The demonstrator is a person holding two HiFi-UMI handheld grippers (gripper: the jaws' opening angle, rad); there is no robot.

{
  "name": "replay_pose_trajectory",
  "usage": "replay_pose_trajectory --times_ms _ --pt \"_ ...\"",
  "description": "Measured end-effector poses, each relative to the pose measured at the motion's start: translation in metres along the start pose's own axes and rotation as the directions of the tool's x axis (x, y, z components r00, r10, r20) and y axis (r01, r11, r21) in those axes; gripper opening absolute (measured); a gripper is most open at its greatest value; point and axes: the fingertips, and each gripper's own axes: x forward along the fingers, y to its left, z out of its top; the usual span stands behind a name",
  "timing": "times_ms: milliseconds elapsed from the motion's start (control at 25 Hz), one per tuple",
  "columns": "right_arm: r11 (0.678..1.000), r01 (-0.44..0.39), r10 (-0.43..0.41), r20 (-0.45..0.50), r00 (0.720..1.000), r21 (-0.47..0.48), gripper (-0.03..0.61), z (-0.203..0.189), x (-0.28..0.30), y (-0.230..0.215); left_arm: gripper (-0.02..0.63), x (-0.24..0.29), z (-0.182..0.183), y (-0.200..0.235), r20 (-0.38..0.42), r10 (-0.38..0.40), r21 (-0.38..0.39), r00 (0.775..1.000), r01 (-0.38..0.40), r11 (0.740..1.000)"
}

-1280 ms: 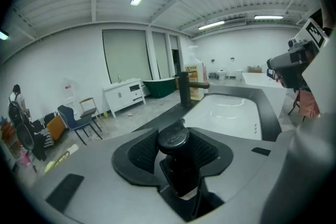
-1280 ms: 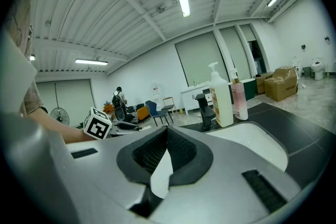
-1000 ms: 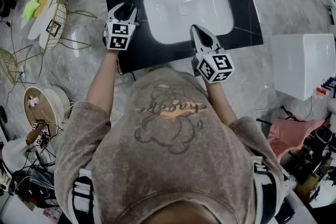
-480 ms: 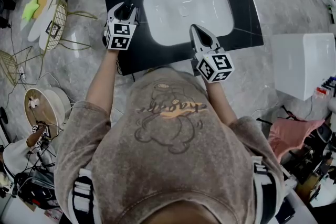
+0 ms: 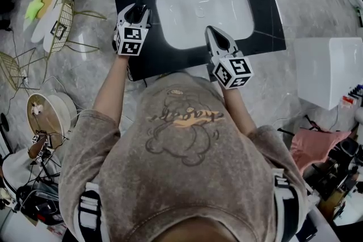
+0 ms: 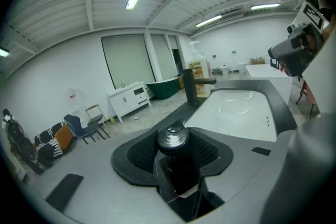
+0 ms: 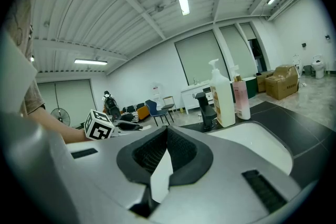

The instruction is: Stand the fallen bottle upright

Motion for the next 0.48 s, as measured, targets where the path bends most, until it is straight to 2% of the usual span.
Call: replay_pose_trajectory --times_ms 480 --pt "1.000 -0.021 0.021 -0.001 1.000 0.002 -0.003 -0.0017 -0.0038 0.0015 0.187 -0.0035 -0.0012 -0.0054 -0.003 -0.025 -0.052 1.000 0.025 0.998"
